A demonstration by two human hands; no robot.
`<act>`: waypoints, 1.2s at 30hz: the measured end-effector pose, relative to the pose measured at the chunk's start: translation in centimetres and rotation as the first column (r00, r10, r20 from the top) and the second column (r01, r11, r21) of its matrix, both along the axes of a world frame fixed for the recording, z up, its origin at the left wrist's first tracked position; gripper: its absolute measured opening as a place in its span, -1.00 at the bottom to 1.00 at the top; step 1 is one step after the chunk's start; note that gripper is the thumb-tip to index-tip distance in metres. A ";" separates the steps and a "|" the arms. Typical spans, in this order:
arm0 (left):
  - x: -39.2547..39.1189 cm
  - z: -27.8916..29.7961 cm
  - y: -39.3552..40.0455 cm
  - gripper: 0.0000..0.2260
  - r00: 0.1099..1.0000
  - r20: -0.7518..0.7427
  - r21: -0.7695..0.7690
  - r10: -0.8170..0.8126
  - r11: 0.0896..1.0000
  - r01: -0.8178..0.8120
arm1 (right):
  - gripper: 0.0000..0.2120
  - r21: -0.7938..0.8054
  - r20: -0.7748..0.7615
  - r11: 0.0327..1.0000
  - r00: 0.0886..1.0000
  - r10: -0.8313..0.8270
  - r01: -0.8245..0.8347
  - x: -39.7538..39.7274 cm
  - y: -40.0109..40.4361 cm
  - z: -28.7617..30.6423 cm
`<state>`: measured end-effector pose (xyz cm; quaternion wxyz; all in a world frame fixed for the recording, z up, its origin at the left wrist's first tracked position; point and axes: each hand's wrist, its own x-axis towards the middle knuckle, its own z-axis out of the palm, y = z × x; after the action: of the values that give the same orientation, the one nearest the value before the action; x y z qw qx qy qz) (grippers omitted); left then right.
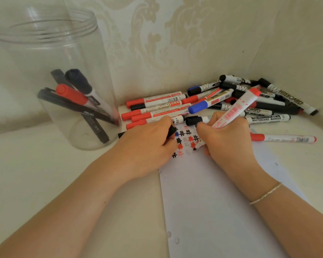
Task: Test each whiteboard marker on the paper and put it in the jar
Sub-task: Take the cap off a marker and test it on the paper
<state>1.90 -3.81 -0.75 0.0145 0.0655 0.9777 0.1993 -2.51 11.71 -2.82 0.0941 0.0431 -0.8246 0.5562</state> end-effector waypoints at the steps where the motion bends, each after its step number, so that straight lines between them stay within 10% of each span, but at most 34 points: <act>1: 0.1 0.0 0.0 -0.84 1.000 -0.002 0.005 0.002 1.000 -0.002 | -0.72 0.004 -0.015 1.000 1.000 -0.008 0.008 0.1 -0.1 0.0; 10: 0.1 -0.3 0.0 -0.83 0.999 -0.051 0.016 -0.005 1.000 0.006 | -0.75 -0.165 0.043 0.986 0.999 0.030 -0.023 0.0 0.2 0.3; 19: -0.4 -1.1 -0.1 -0.93 0.993 -0.121 0.342 0.020 0.940 0.023 | -0.73 -0.834 0.110 0.542 0.929 0.352 -0.107 -0.4 1.9 1.7; 36: -0.5 -1.3 0.0 -0.76 0.984 -0.179 0.375 -0.026 0.922 0.093 | -0.84 -0.582 0.074 0.772 0.928 0.365 -0.257 0.0 1.4 1.2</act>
<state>1.39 -3.76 -2.03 -0.0762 0.1135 0.9152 0.3791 -2.47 13.06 -1.66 -0.0671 0.0987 -0.6103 0.7831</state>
